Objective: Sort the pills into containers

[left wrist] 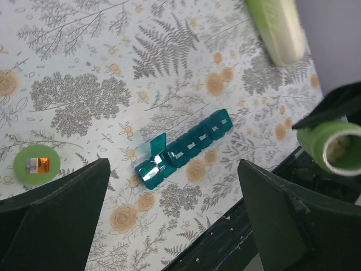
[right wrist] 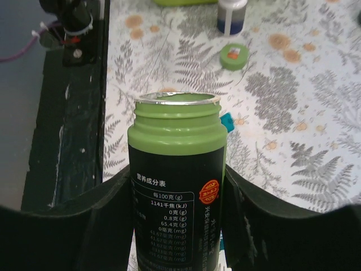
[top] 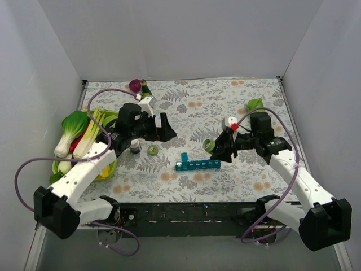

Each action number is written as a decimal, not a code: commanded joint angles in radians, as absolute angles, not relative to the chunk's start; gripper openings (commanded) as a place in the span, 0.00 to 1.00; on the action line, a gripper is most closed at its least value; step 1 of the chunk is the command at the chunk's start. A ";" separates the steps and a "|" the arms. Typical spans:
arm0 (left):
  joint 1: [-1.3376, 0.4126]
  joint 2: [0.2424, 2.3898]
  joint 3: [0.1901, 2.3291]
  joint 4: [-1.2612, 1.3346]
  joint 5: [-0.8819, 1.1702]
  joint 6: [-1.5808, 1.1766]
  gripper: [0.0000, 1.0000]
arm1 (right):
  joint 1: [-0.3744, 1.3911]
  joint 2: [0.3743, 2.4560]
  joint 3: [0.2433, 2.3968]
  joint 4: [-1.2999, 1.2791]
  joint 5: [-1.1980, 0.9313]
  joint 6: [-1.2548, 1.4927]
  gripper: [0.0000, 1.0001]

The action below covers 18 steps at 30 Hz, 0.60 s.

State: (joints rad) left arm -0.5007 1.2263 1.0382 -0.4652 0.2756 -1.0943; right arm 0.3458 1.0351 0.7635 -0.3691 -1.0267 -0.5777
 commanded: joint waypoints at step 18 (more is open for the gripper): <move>-0.495 0.742 0.792 -0.305 0.354 -1.153 0.98 | -0.048 1.166 1.095 1.602 -1.002 1.425 0.03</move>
State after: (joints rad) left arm -0.4992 0.7555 0.8127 -0.3336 0.3504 -1.1347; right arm 0.1665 1.1862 1.0588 1.1290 -1.1267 1.1866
